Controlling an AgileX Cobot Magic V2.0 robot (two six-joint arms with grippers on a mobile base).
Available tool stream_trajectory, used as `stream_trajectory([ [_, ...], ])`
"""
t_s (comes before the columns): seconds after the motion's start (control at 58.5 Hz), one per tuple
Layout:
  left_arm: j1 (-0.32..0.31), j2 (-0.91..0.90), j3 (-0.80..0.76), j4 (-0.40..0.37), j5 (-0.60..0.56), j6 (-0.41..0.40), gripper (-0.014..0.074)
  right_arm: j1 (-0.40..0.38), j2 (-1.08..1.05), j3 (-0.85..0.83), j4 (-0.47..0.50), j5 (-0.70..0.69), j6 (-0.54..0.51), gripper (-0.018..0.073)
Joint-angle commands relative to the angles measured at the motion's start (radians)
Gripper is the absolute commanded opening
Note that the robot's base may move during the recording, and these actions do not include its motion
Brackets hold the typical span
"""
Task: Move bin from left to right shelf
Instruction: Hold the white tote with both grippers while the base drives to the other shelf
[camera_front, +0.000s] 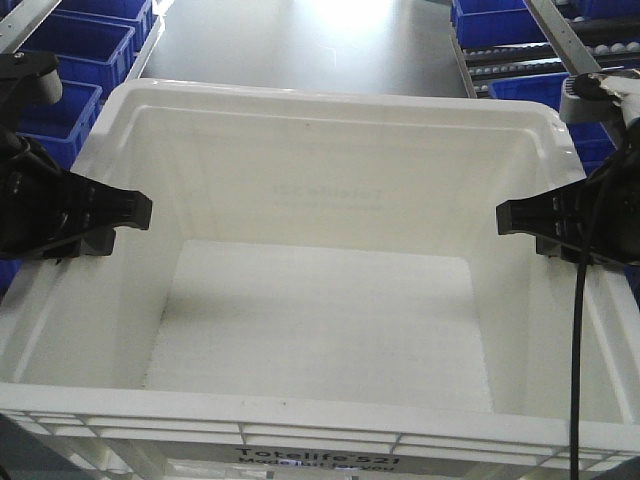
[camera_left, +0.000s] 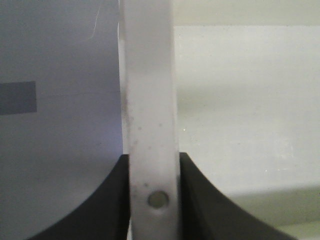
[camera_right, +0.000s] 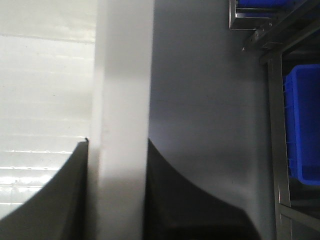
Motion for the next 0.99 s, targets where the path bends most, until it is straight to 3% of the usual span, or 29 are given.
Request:
stream_trajectory([
  [0.0,-0.007,-0.033,-0.038,-0.013,-0.093,0.014,-0.0006,0.000,-0.030,-0.038,-0.034,-0.107,-0.019,0.0002],
  [0.975,-0.007,-0.033,-0.038,-0.013,-0.093,0.014,-0.0006,0.000,-0.030,-0.038,-0.034,-0.107,-0.019,0.0002],
])
